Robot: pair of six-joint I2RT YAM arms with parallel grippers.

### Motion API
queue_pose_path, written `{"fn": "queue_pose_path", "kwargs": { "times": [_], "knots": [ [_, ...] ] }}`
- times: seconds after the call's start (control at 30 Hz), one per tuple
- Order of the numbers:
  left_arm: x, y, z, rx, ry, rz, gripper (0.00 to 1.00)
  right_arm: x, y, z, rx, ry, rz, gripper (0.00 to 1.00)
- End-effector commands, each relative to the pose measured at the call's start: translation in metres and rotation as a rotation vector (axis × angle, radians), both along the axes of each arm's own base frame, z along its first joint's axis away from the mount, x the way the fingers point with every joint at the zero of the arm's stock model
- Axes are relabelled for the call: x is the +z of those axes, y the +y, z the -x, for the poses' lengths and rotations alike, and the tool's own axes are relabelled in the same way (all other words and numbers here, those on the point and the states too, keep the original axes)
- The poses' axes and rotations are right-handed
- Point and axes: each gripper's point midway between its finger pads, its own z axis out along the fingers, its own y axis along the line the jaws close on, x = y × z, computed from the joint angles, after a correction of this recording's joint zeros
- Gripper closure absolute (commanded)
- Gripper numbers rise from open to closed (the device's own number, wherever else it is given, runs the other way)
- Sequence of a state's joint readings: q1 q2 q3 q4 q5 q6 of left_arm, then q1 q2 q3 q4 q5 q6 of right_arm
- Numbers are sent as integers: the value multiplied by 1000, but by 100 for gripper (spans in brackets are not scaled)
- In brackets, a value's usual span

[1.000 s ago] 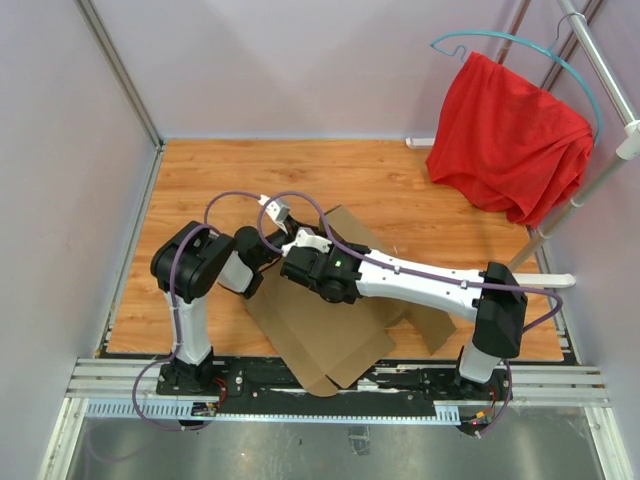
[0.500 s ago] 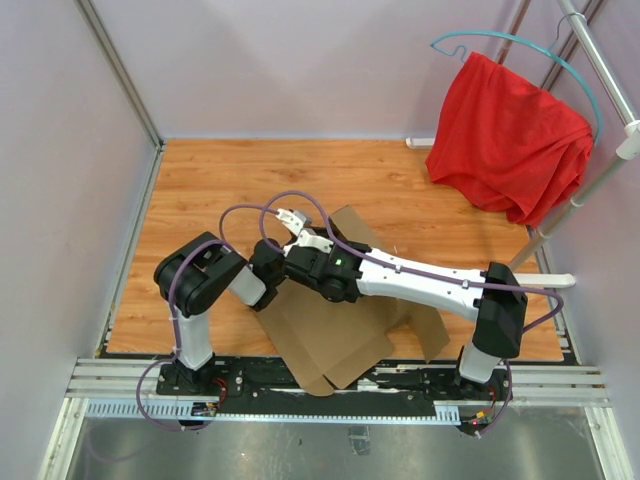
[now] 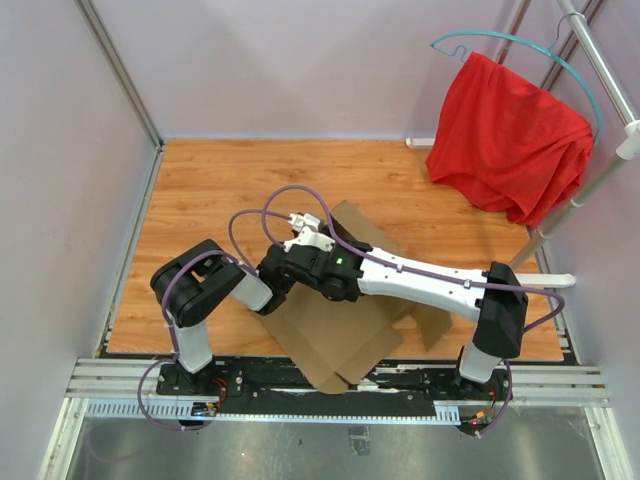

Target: Fold the paper box

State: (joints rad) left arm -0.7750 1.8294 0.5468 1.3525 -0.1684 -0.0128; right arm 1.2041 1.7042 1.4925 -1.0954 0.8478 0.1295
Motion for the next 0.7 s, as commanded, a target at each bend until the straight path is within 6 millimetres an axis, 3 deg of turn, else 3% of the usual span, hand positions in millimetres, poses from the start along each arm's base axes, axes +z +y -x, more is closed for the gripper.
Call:
{"fn": "queue_pose_path", "kwargs": {
  "times": [0.0,0.07,0.33,0.57,0.67],
  "knots": [
    [35,28,-7,161,-98,52,100,2,11,7,-9,14,-98,55],
    [37,34,-5,179,-104,60,100,12,6,4,-29,-10,-130,40],
    [38,72,1,322,-129,78,100,63,-34,-5,-159,-149,-381,22],
    [39,121,9,540,-134,-17,100,64,-66,-17,-209,-150,-713,19],
    [43,141,15,616,-136,-26,100,59,-76,-22,-232,-149,-759,20]
  ]
}}
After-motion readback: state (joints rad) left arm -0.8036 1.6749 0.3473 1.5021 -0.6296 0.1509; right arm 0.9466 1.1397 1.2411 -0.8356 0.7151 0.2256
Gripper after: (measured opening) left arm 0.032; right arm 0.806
